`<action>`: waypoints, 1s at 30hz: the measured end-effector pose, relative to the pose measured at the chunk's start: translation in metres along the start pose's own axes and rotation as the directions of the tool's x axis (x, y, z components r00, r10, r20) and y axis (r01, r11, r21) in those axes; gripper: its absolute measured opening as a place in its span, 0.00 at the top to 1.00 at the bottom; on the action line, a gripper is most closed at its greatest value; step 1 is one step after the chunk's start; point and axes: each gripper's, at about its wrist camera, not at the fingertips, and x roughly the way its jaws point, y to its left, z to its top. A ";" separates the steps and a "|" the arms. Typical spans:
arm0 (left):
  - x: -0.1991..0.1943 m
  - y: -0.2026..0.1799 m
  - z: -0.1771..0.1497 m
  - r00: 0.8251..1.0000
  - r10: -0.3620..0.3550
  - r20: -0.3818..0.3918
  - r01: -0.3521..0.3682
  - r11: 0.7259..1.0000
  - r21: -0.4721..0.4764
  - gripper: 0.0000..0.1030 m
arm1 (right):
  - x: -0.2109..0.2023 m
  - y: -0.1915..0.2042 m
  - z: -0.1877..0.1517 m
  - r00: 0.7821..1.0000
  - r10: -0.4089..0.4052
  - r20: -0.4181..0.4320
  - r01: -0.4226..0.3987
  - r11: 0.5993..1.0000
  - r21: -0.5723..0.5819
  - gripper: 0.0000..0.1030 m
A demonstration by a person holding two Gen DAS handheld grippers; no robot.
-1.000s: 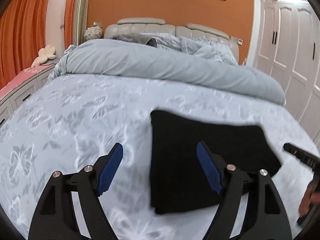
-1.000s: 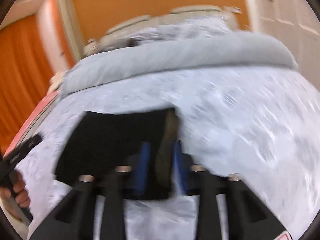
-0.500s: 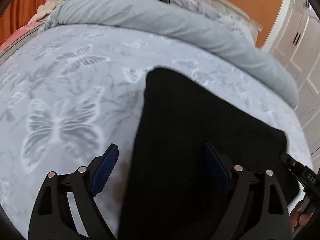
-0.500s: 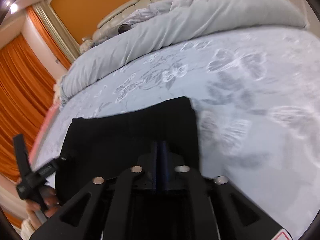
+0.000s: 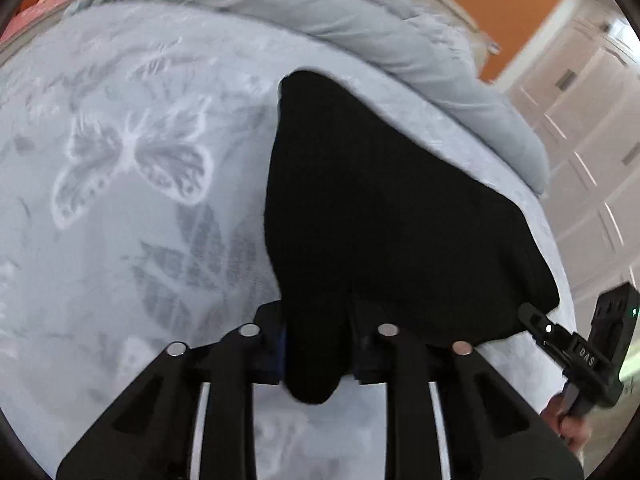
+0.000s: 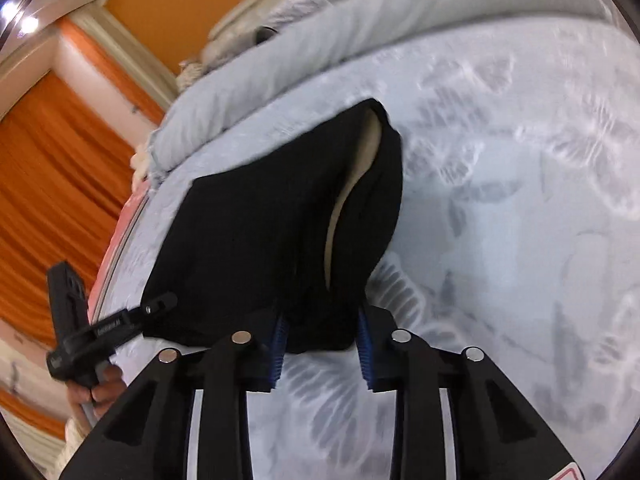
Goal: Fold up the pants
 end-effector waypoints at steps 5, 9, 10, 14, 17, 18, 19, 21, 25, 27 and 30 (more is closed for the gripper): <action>0.006 0.007 -0.030 0.996 0.026 -0.081 -0.022 0.999 0.047 0.68 | 0.015 -0.027 -0.033 0.996 -0.038 -0.079 0.039 0.999 0.008 0.60; -0.007 -0.009 -0.041 0.989 0.145 0.021 -0.146 0.982 0.116 0.55 | -0.005 -0.026 -0.033 0.998 -0.035 -0.053 0.038 0.998 0.053 0.54; -0.014 -0.016 -0.044 0.983 0.178 0.039 -0.182 0.973 0.143 0.51 | -0.017 -0.018 -0.034 0.997 -0.072 -0.028 0.072 0.997 0.016 0.54; -0.044 -0.030 -0.056 0.967 0.237 0.096 -0.252 0.947 0.199 0.46 | -0.063 0.015 -0.046 0.974 -0.209 0.084 0.217 0.972 -0.091 0.53; -0.066 -0.038 -0.063 0.954 0.276 0.116 -0.295 0.933 0.205 0.46 | -0.079 0.033 -0.055 0.965 -0.246 0.092 0.255 0.963 -0.092 0.52; -0.076 -0.041 -0.067 0.945 0.297 0.136 -0.321 0.922 0.216 0.46 | -0.084 0.038 -0.059 0.961 -0.259 0.093 0.267 0.959 -0.093 0.52; -0.084 -0.044 -0.072 0.940 0.309 0.148 -0.336 0.915 0.223 0.46 | -0.086 0.044 -0.058 0.958 -0.271 0.093 0.279 0.956 -0.094 0.52; -0.101 -0.053 -0.082 0.929 0.328 0.170 -0.362 0.901 0.240 0.46 | -0.097 0.058 -0.064 0.954 -0.279 0.110 0.291 0.951 -0.105 0.52; -0.132 -0.063 -0.102 0.921 0.340 0.191 -0.381 0.892 0.245 0.43 | -0.119 0.088 -0.078 0.943 -0.287 0.167 0.310 0.942 -0.130 0.41; -0.146 -0.067 -0.114 0.920 0.337 0.202 -0.380 0.892 0.245 0.36 | -0.135 0.101 -0.089 0.937 -0.286 0.200 0.316 0.938 -0.140 0.37; -0.164 -0.071 -0.131 0.917 0.333 0.218 -0.381 0.892 0.242 0.28 | -0.150 0.113 -0.107 0.916 -0.314 0.250 0.356 0.924 -0.143 0.37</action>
